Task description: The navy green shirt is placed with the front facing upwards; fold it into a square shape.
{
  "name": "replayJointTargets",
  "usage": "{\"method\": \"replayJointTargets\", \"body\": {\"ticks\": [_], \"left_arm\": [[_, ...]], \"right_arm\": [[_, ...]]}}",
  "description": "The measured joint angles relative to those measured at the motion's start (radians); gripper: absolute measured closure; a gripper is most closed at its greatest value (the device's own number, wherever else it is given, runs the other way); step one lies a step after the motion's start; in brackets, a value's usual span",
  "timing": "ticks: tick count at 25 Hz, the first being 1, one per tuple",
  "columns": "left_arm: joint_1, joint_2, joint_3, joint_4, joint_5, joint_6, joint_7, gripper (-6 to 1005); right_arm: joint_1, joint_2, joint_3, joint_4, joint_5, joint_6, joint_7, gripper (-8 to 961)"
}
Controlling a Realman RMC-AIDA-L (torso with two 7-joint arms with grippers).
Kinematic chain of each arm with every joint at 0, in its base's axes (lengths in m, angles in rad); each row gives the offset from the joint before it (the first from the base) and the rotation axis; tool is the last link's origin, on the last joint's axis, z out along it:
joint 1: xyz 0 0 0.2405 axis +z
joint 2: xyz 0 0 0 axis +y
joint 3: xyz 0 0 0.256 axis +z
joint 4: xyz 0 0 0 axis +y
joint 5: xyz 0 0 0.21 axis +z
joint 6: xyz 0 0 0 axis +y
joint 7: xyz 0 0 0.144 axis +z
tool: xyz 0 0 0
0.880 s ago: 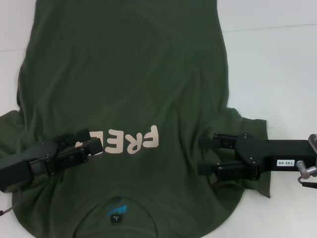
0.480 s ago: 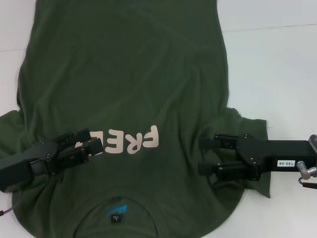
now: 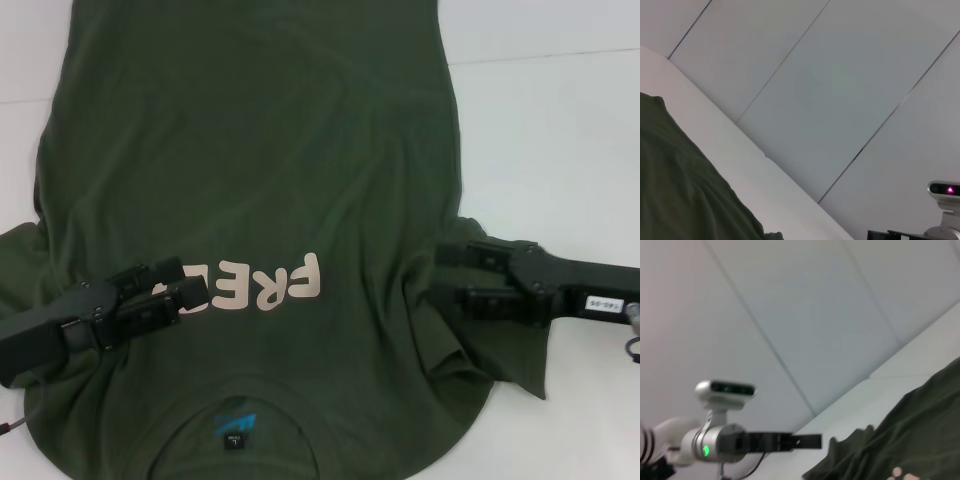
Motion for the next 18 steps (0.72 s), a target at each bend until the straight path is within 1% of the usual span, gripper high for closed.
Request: {"method": "replayJointTargets", "body": {"ticks": [2, 7, 11, 14, 18], "left_arm": [[-0.001, 0.0, 0.0, 0.0, 0.0, 0.0, 0.0, 139], [-0.002, -0.001, 0.0, 0.0, 0.0, -0.001, 0.0, 139], [-0.004, -0.004, 0.0, 0.0, 0.0, -0.002, 0.0, 139], [-0.004, -0.006, 0.0, 0.0, -0.002, -0.009, 0.001, 140], [-0.004, -0.007, -0.008, -0.001, -0.006, -0.031, 0.0, 140]], "right_arm": [[-0.011, -0.007, 0.019, -0.006, 0.0, 0.0, 0.03, 8], [-0.044, -0.042, 0.074, -0.012, 0.001, -0.028, 0.078, 9], [-0.065, -0.064, 0.097, -0.019, 0.001, -0.057, 0.099, 9], [-0.074, -0.068, 0.112, -0.025, 0.001, -0.063, 0.1, 9], [-0.075, -0.069, 0.115, -0.026, 0.0, -0.063, 0.096, 9]]}}
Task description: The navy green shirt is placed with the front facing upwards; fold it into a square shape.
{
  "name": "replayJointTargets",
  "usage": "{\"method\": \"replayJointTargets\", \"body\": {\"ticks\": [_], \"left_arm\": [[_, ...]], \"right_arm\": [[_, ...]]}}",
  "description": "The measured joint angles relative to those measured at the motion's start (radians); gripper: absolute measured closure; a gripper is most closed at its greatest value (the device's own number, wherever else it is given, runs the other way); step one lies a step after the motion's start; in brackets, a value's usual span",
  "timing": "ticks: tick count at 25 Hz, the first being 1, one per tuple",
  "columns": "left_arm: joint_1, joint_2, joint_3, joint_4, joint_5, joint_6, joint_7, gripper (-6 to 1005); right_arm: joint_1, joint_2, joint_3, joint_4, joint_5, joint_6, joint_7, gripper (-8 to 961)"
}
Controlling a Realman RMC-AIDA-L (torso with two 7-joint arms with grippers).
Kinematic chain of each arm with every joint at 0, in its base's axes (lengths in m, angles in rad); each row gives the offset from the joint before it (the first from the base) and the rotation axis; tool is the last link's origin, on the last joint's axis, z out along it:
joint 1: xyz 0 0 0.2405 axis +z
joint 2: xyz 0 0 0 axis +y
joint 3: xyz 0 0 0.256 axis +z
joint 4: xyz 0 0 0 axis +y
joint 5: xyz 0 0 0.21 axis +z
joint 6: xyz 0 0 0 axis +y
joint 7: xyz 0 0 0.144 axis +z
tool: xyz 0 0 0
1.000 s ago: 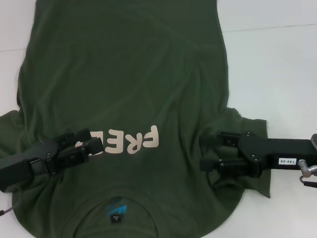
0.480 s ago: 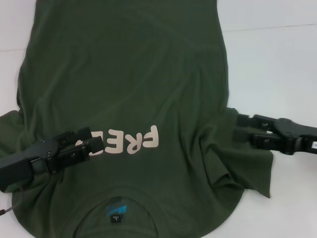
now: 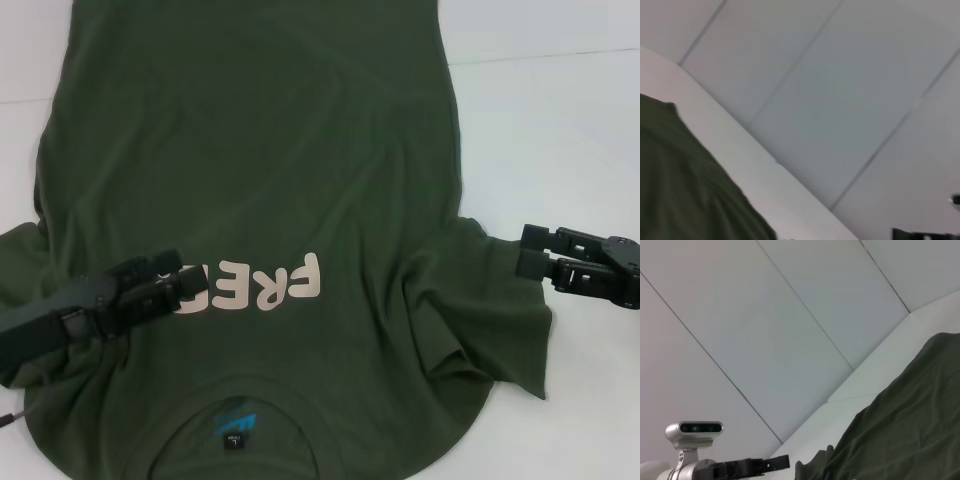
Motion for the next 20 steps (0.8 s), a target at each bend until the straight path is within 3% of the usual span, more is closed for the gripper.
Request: {"method": "replayJointTargets", "body": {"ticks": [5, 12, 20], "left_arm": [[0.0, 0.006, -0.038, -0.001, 0.0, -0.05, -0.009, 140], [0.0, 0.035, -0.124, 0.023, 0.01, -0.144, -0.019, 139], [0.003, 0.053, -0.136, 0.118, 0.091, -0.266, -0.097, 140]], "right_arm": [[0.004, 0.0, 0.001, 0.0, -0.001, 0.0, 0.0, 9], [0.024, 0.009, 0.002, 0.0, 0.001, -0.001, 0.024, 8], [0.056, 0.022, 0.017, 0.0, 0.002, 0.005, 0.037, 8]]}}
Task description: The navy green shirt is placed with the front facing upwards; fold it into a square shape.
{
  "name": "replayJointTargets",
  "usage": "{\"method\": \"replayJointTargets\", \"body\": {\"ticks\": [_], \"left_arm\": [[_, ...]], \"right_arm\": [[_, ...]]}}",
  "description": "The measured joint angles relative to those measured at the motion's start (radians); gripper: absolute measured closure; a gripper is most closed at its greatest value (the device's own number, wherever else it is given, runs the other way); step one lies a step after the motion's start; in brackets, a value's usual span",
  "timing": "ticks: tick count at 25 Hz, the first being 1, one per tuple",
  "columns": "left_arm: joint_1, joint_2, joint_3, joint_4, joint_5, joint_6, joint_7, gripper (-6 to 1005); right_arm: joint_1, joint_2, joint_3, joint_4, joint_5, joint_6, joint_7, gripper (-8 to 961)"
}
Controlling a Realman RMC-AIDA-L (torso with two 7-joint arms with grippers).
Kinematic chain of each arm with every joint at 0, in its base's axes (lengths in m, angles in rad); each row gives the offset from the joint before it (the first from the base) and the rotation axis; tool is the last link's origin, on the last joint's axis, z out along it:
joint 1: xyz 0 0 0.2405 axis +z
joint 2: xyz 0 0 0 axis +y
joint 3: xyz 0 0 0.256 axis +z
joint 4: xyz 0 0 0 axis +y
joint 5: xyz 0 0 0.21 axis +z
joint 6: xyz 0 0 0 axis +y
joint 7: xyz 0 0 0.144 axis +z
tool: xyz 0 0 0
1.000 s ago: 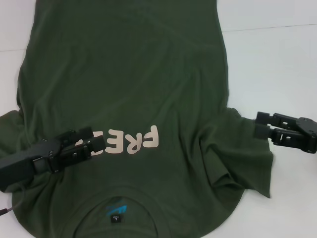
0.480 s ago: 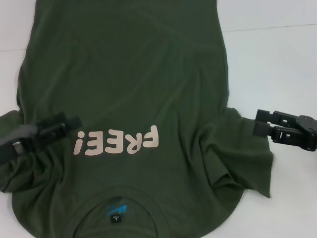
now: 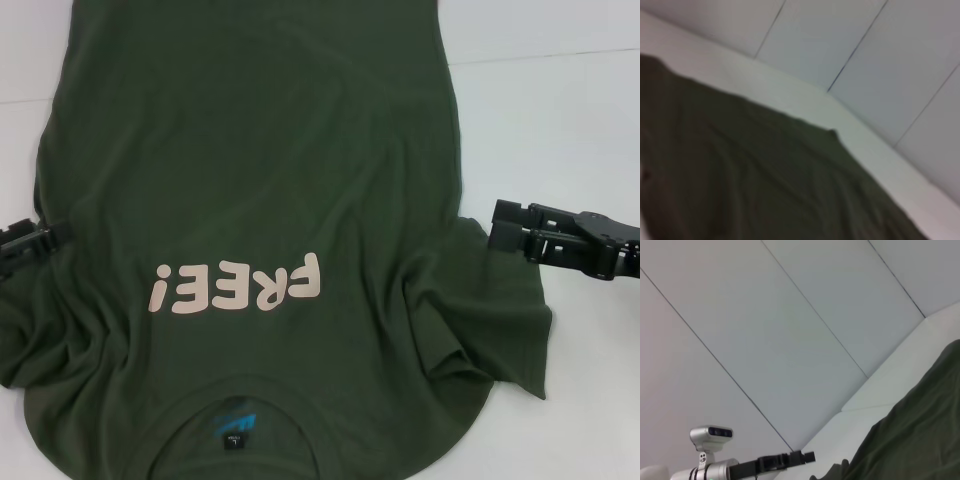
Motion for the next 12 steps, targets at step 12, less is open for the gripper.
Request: {"method": "replayJointTargets", "body": {"ticks": [12], "left_arm": [[-0.022, 0.034, -0.014, 0.094, 0.153, -0.042, -0.105, 139]], "right_arm": [[0.017, 0.004, 0.006, 0.0, 0.0, 0.004, 0.012, 9]]}}
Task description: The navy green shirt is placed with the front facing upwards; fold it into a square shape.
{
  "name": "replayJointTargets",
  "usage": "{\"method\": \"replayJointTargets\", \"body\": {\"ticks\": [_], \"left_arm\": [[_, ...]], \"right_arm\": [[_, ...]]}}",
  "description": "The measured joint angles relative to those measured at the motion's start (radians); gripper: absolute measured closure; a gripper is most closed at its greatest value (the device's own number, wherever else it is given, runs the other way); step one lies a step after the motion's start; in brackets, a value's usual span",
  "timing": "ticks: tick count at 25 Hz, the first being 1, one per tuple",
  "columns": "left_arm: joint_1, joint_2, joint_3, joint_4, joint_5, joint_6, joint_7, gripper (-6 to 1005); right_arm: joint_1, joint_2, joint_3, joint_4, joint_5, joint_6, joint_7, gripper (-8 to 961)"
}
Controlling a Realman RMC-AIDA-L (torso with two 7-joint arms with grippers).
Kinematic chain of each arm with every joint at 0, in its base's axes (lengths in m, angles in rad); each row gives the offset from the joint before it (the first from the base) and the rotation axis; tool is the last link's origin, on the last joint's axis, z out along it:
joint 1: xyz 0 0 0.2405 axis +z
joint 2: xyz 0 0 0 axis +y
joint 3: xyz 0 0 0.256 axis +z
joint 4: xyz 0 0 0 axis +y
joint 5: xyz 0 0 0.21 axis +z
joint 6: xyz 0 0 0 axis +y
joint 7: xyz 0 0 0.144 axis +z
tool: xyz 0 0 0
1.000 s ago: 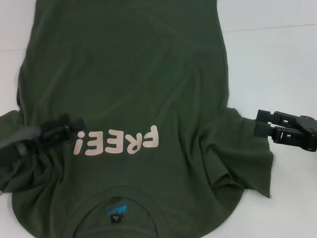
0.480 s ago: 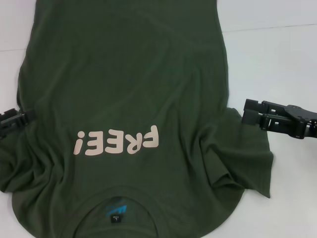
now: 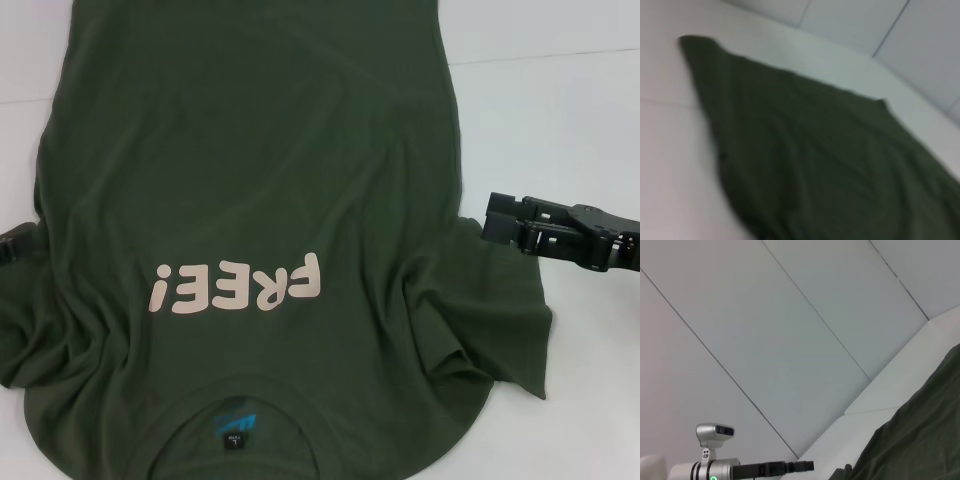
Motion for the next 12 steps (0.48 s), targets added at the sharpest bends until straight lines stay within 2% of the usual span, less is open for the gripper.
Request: {"method": "replayJointTargets", "body": {"ticks": [4, 12], "left_arm": [[-0.005, 0.003, 0.0, 0.02, 0.066, -0.055, -0.031, 139], [-0.004, 0.003, 0.0, 0.027, 0.109, -0.14, -0.05, 138]], "right_arm": [[0.0, 0.0, 0.0, 0.0, 0.0, 0.001, 0.003, 9], [0.0, -0.003, 0.001, 0.0, 0.0, 0.004, 0.014, 9]]}}
